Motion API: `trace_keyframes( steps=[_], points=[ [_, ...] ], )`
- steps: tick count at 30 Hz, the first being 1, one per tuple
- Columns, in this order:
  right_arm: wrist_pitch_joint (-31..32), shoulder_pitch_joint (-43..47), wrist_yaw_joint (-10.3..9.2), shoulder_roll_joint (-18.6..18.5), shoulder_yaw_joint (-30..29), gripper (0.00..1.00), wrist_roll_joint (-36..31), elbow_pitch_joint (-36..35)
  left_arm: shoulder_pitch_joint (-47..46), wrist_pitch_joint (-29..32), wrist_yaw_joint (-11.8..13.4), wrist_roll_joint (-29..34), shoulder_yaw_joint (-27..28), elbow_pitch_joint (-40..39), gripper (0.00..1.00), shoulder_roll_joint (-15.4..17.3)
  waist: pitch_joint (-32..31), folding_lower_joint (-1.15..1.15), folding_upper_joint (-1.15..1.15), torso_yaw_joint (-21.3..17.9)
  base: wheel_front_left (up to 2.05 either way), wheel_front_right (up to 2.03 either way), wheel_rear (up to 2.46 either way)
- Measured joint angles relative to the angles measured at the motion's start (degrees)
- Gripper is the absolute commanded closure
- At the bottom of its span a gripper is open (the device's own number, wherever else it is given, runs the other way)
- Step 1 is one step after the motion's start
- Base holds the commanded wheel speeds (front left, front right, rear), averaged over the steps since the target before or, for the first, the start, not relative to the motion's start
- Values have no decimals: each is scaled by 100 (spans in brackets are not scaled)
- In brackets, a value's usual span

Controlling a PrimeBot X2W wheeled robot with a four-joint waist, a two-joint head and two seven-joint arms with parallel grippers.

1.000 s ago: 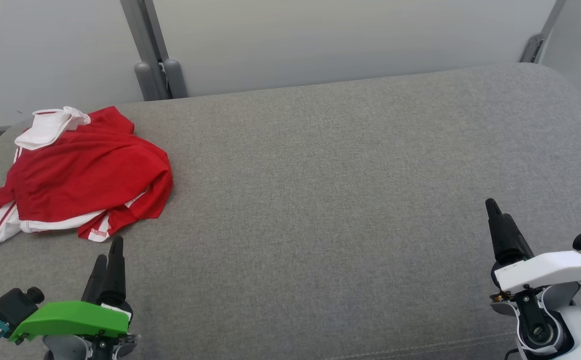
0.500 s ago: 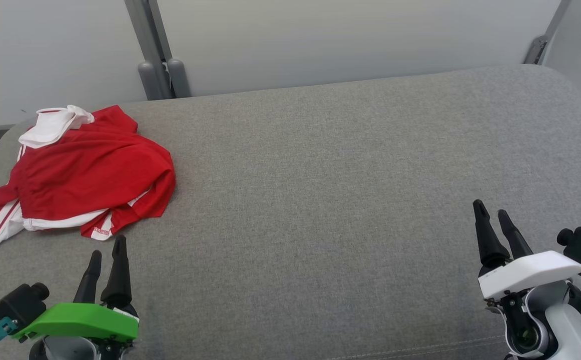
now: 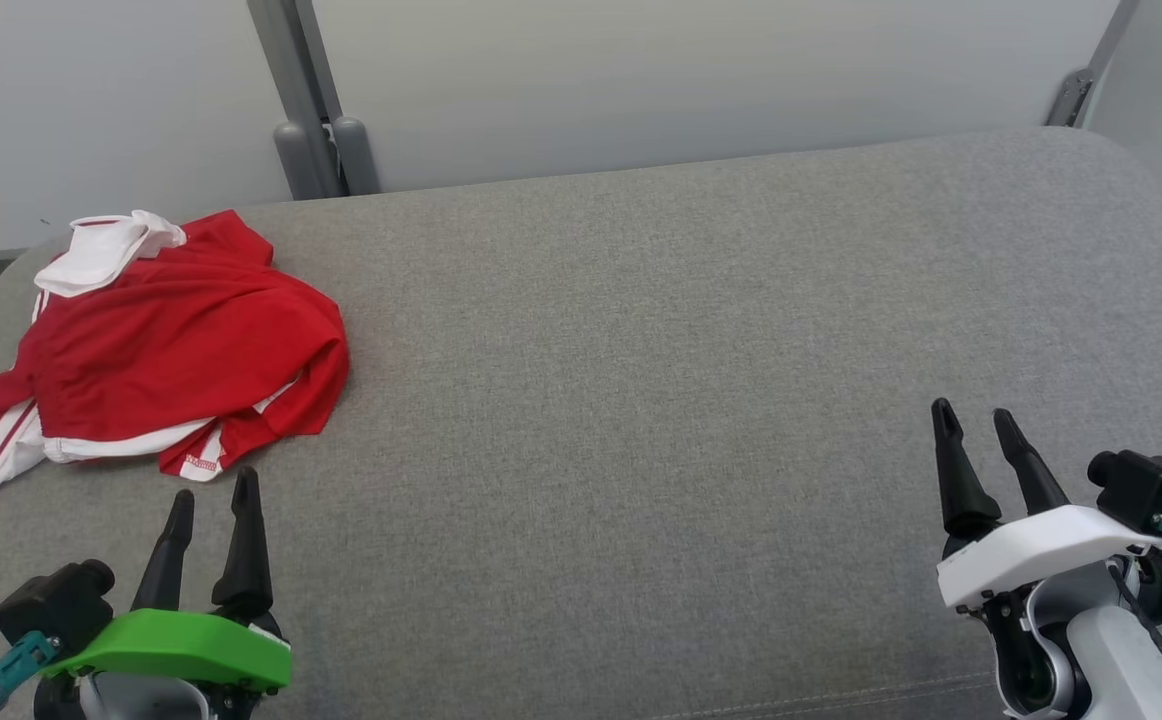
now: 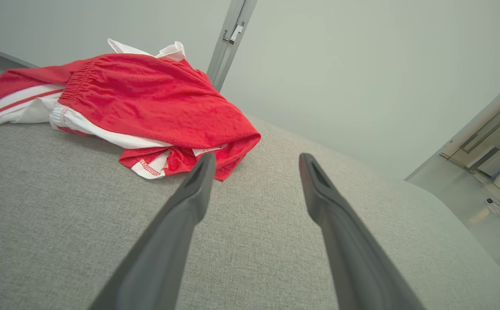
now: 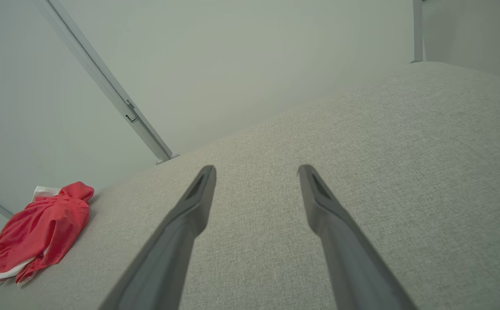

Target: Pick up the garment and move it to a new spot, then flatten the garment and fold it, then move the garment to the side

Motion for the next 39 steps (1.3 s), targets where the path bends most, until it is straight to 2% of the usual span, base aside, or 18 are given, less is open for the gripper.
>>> trace_keyframes(
  steps=[7,30,39],
  points=[
    [-111,0,-96,1,69,0,-606,-40,19,-152,-1,670,27,-46,0,-7,3,0,0,-38,0,0,0],
    [-466,37,-151,-63,-79,0,-1958,-26,186,-517,-1,2317,368,-21,0,-46,35,0,0,-49,0,0,0],
    [-489,37,-132,-64,-158,0,-2028,-36,205,-521,-20,2370,436,-20,0,-74,62,0,0,-62,0,0,0]
  ],
)
